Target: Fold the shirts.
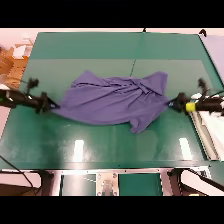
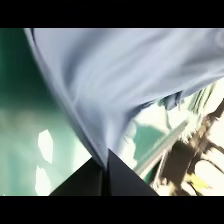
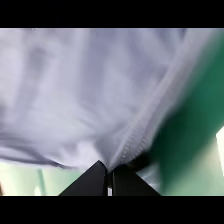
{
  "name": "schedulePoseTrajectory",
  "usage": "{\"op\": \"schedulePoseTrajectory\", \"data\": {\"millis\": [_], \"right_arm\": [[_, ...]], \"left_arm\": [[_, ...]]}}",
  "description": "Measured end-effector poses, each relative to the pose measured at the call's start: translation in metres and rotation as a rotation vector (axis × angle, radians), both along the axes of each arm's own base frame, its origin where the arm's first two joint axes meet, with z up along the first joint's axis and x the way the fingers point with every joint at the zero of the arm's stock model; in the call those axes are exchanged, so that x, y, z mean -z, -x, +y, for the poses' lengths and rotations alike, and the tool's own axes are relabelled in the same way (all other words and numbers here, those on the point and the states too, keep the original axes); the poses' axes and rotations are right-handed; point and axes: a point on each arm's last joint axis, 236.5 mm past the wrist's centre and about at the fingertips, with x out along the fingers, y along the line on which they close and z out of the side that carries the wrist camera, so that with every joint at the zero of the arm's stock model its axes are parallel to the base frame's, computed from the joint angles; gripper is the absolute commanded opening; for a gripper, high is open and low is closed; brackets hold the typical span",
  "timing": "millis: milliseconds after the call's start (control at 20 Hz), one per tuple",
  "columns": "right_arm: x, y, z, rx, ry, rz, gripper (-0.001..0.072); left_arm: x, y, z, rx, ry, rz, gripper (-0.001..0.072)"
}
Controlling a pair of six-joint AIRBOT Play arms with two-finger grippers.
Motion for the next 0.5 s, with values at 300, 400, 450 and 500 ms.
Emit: {"op": "schedulePoseTrajectory", "data": {"millis": [300,400,450,500], "right_arm": [[-0.290,-0.020,0.002,0.009,0.103,-0.724,0.0021],[-0.386,0.010,0.004,0.047,0.211,-0.973,0.0021],[-0.428,0.032,0.008,0.070,0.278,-1.087,0.0021],[-0.461,0.053,0.012,0.091,0.342,-1.180,0.0021]], "left_arm": [[-0.292,-0.023,-0.022,-0.090,-0.060,-0.825,0.0021],[-0.400,0.009,-0.034,-0.168,-0.104,-1.131,0.0021],[-0.447,0.032,-0.041,-0.205,-0.123,-1.271,0.0021],[-0.492,0.062,-0.049,-0.238,-0.141,-1.411,0.0021]]}}
